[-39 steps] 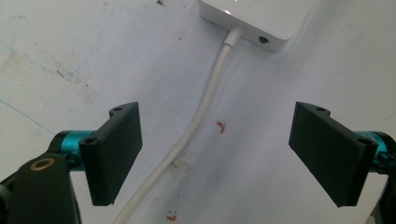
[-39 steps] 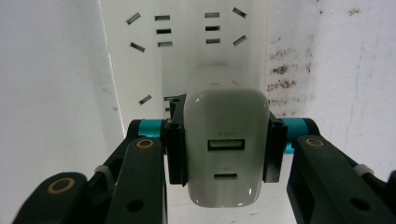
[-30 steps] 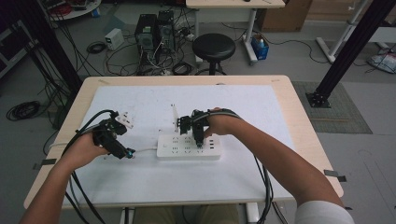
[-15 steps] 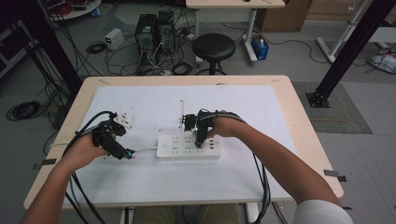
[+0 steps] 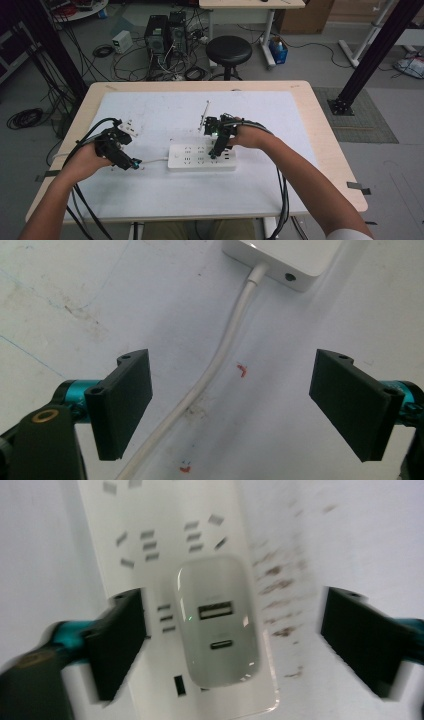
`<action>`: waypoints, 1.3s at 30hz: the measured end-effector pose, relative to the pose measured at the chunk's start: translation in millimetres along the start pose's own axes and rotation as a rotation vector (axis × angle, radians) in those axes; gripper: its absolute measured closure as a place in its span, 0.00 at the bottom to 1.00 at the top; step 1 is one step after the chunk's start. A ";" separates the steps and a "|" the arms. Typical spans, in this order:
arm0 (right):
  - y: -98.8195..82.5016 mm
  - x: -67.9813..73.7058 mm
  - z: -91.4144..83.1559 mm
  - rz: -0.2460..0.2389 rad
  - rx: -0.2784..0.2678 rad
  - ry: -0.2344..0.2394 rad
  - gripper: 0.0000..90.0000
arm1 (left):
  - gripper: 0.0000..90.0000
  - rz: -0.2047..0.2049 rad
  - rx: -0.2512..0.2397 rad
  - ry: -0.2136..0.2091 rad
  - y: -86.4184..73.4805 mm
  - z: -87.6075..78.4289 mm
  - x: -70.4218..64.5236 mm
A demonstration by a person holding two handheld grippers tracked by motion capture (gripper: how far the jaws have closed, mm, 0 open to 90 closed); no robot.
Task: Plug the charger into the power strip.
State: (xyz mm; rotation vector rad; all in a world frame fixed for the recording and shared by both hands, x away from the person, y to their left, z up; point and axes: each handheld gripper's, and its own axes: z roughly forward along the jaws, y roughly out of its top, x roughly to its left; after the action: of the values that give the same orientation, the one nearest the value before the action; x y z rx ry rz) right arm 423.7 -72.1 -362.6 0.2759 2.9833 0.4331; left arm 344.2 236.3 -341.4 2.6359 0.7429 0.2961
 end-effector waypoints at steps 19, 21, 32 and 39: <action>-26.8 -10.4 -53.2 0.142 -0.031 -0.150 0.01 | 0.19 0.018 -0.027 0.000 7.5 -3.0 -4.8; -32.4 -8.9 -61.6 0.144 -0.051 -0.170 0.01 | 0.19 0.017 -0.037 0.006 8.8 -4.7 -5.3; -93.6 1.4 -119.2 0.261 -0.077 -0.245 0.01 | 0.19 -0.001 -0.080 0.061 19.3 -16.8 -3.7; -129.9 11.7 -129.5 0.322 -0.048 -0.258 0.01 | 0.19 0.002 -0.083 0.061 27.5 -16.0 -3.9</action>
State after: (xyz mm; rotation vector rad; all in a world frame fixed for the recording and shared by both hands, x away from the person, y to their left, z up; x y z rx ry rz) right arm 373.2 -227.2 -278.2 0.7516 2.6764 0.4585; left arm 348.6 217.5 -315.8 2.5596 0.7310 0.4007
